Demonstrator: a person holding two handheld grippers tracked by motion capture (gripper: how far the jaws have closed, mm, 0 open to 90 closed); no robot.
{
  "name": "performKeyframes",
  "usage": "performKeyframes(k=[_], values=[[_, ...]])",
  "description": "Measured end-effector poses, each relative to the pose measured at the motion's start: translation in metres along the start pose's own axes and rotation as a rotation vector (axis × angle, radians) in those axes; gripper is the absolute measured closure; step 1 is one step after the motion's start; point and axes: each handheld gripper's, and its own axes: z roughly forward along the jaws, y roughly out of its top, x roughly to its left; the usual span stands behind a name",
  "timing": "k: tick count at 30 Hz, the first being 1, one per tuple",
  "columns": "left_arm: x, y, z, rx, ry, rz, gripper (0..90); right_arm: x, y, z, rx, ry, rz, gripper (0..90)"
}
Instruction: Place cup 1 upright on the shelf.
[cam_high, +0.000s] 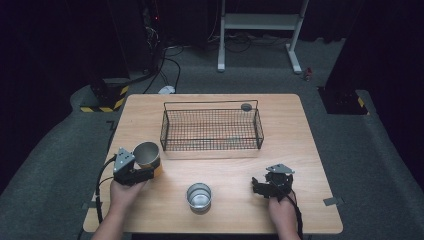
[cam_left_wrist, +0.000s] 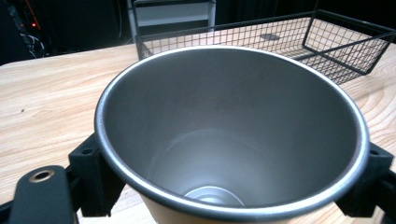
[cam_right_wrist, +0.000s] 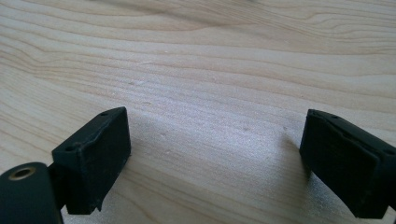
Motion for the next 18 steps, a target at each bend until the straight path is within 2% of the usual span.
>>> performKeyframes(k=[7,13,18], values=[[-0.008,0.008,0.005,-0.004,-0.015,0.005,14.6,0.0,0.0,0.0,0.002,0.001,0.002,8.5],[-0.015,0.02,0.009,-0.028,-0.021,0.004,14.6,0.0,0.0,0.0,0.002,0.001,0.002,8.6],[-0.019,0.027,0.012,-0.02,-0.02,0.01,14.6,0.0,0.0,0.0,0.001,0.001,0.0,8.6]])
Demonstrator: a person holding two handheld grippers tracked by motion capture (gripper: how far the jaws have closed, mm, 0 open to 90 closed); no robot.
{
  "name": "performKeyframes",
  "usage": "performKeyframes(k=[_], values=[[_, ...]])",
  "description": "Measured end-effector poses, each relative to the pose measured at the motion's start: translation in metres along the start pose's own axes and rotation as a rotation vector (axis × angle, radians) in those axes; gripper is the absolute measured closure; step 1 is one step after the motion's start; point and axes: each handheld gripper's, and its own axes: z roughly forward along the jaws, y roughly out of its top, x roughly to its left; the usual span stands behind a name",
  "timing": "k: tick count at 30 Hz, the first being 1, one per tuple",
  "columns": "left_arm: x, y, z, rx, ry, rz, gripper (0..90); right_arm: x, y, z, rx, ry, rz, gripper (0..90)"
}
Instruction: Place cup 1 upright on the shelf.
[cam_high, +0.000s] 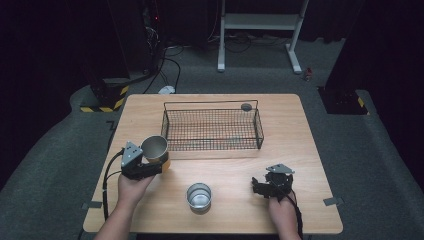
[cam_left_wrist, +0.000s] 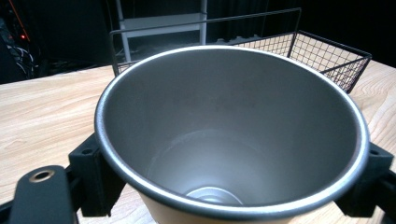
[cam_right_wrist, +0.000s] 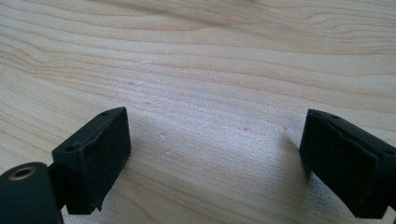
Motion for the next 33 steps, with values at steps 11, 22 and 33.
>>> performKeyframes(k=[11,22,33], values=[[-0.011,0.024,0.014,-0.025,-0.02,0.0,14.6,-0.001,0.0,0.0,0.004,0.02,-0.016,8.7],[-0.021,0.047,0.03,-0.037,-0.04,-0.022,14.6,-0.004,0.001,0.001,0.004,0.041,-0.04,8.5],[-0.027,0.067,0.041,-0.046,-0.048,-0.041,14.6,-0.004,0.001,0.001,0.003,0.042,-0.043,8.6]])
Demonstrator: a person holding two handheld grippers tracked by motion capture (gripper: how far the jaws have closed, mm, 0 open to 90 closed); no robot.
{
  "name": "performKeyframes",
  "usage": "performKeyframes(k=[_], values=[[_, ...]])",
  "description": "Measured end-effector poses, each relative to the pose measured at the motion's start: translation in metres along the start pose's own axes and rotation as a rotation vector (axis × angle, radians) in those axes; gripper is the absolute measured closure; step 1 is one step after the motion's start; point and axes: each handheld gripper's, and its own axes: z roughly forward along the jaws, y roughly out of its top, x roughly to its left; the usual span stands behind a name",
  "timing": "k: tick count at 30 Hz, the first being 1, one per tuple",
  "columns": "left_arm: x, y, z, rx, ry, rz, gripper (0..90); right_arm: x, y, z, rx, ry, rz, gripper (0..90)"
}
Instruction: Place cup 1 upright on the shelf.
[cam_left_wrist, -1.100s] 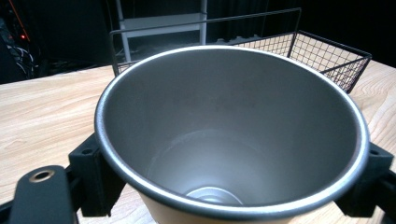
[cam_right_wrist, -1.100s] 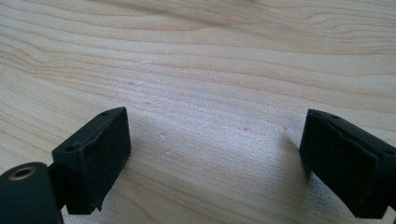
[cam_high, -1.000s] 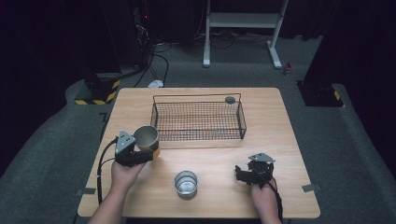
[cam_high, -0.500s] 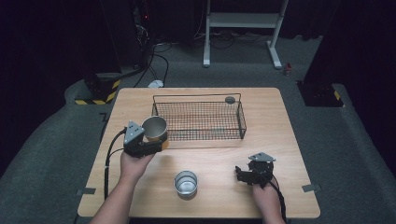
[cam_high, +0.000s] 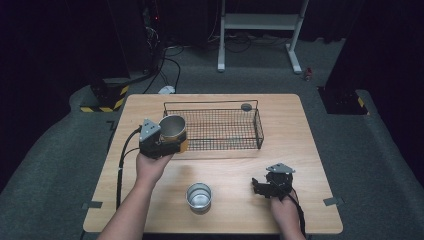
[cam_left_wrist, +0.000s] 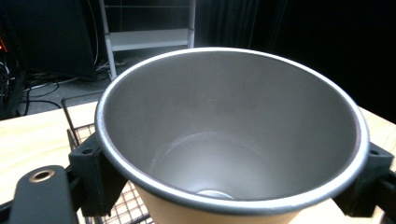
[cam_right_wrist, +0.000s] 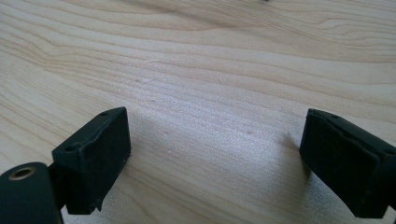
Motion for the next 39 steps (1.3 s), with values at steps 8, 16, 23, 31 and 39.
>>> performKeyframes(k=[8,16,23,31,39], values=[[-0.001,0.012,0.013,-0.007,-0.019,0.005,14.6,0.0,0.0,0.0,0.001,0.0,-0.004,8.6],[0.006,0.01,0.031,-0.016,-0.024,-0.03,14.6,0.0,0.0,0.0,0.001,0.0,0.001,8.6],[0.009,0.016,0.041,-0.018,0.005,-0.023,14.6,0.0,0.0,0.0,0.001,0.001,0.001,8.4],[0.008,0.021,0.049,-0.005,0.029,0.001,14.6,0.0,0.0,0.0,0.001,0.001,0.002,8.4],[0.01,0.019,0.061,0.006,0.044,-0.005,14.6,0.0,0.001,0.001,0.001,0.003,0.002,8.4]])
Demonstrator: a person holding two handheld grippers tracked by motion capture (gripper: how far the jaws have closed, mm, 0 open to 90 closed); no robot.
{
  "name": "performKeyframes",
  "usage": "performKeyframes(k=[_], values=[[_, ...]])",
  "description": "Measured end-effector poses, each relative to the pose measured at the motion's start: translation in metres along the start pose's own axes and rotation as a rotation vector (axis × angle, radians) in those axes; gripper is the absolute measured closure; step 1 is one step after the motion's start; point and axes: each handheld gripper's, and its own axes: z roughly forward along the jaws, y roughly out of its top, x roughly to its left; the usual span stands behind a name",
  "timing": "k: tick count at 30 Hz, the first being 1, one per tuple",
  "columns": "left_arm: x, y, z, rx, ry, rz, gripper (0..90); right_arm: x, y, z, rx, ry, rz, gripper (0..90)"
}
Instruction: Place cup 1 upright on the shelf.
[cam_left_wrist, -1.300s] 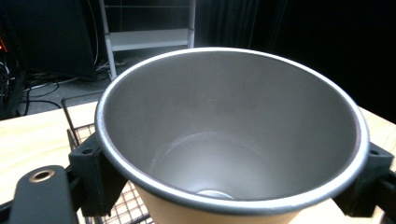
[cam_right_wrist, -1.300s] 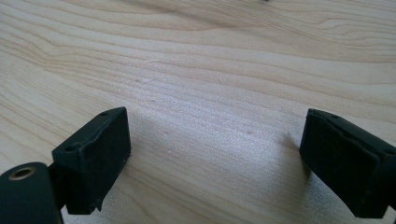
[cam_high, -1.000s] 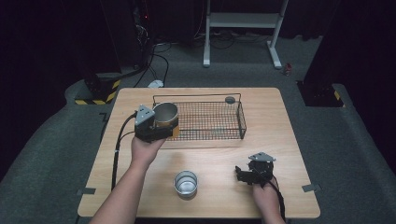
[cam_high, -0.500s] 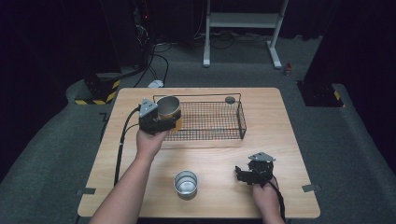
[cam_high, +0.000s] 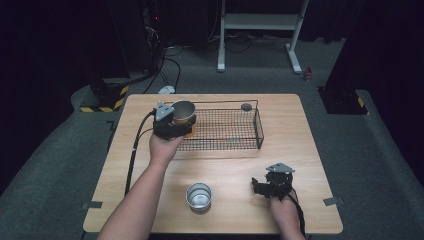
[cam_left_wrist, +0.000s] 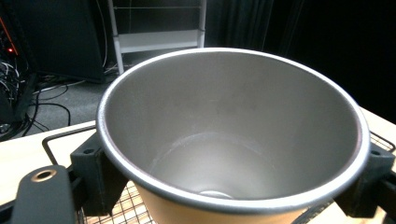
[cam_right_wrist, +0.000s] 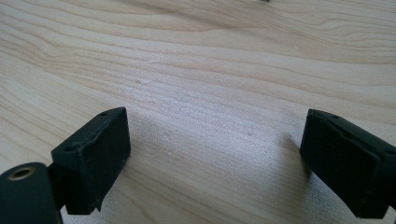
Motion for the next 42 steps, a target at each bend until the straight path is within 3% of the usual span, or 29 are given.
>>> performKeyframes(k=[8,13,16,19,30,34,42], values=[[0.0,-0.005,0.012,0.021,0.009,-0.018,14.6,0.0,0.0,0.0,0.0,0.0,0.0,8.4],[0.001,-0.007,0.021,0.025,0.007,0.011,14.6,0.0,0.0,0.0,0.0,0.0,0.0,8.4],[0.003,-0.011,0.027,0.047,0.02,0.004,14.6,0.0,0.0,0.0,0.0,0.0,0.0,8.4],[0.004,-0.016,0.028,0.057,0.02,-0.023,14.6,0.0,0.0,0.0,0.001,-0.001,-0.001,8.5],[0.004,-0.019,0.031,0.051,0.06,-0.007,14.6,0.0,-0.001,0.0,-0.001,-0.003,-0.006,8.5],[0.005,-0.025,0.037,0.072,0.065,0.004,14.6,0.0,0.0,0.0,0.0,-0.002,-0.006,8.5],[0.01,-0.035,0.049,0.124,0.054,-0.025,14.6,0.0,0.0,0.0,0.0,0.001,-0.002,8.4]])
